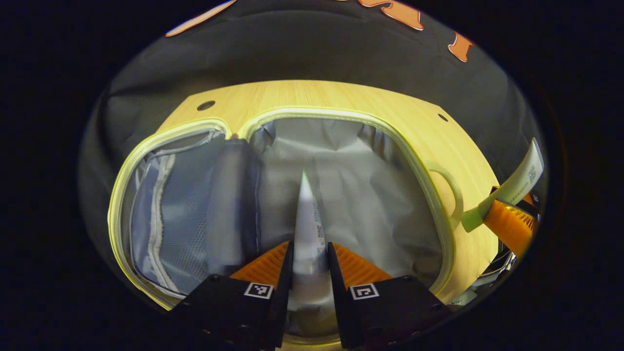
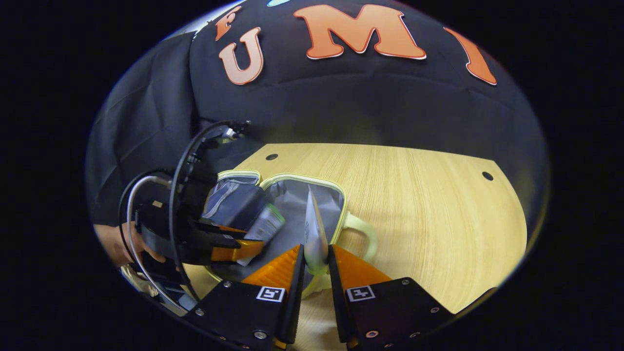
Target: First open the suitcase, pack the skin care products into it, and then close the suitcase.
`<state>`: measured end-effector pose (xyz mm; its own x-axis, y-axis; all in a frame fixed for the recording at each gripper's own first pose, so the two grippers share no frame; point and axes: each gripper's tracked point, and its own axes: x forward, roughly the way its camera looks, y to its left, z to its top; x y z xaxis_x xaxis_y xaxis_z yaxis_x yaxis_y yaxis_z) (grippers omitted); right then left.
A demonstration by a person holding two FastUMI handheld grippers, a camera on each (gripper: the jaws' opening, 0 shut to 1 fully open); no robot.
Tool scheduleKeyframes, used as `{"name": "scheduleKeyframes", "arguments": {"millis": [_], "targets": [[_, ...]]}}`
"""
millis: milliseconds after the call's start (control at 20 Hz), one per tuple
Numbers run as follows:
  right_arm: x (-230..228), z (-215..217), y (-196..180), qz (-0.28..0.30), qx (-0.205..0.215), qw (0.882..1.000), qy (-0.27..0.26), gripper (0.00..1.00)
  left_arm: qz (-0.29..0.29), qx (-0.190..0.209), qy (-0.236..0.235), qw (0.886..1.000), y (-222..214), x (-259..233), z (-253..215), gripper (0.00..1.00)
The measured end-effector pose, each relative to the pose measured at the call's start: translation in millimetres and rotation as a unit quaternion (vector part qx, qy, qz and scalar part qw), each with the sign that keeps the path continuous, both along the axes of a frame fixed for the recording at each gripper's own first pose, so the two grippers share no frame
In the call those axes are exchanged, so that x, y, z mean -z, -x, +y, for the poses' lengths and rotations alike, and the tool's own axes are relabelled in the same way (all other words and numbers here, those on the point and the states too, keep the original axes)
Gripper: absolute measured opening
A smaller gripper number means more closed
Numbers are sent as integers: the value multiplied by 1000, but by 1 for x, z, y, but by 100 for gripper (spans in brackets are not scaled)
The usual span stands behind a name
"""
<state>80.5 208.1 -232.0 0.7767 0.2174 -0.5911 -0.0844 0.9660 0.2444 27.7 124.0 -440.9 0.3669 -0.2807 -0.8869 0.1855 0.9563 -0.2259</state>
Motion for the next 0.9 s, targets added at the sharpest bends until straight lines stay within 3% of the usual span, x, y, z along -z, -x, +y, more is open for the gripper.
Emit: {"name": "scheduleKeyframes", "arguments": {"millis": [150, 250, 450, 550, 900], "targets": [[7, 6, -6, 17, -3, 1000, -10, 32, -11, -1, -11, 1000, -11, 4, 2, 42], [13, 10, -9, 28, -3, 999, -17, 32, -20, -7, 9, 1000, -11, -6, -2, 44], [23, 26, -18, 47, -18, 998, -30, 32, -78, -24, 24, 996, -16, -43, 14, 72], [31, 37, -21, 60, -31, 997, -29, 32, -113, -33, 16, 993, -18, -69, 36, 82], [66, 55, -30, 117, -35, 992, -23, 32, -164, -136, -52, 976, -11, -101, 166, 90]]}}
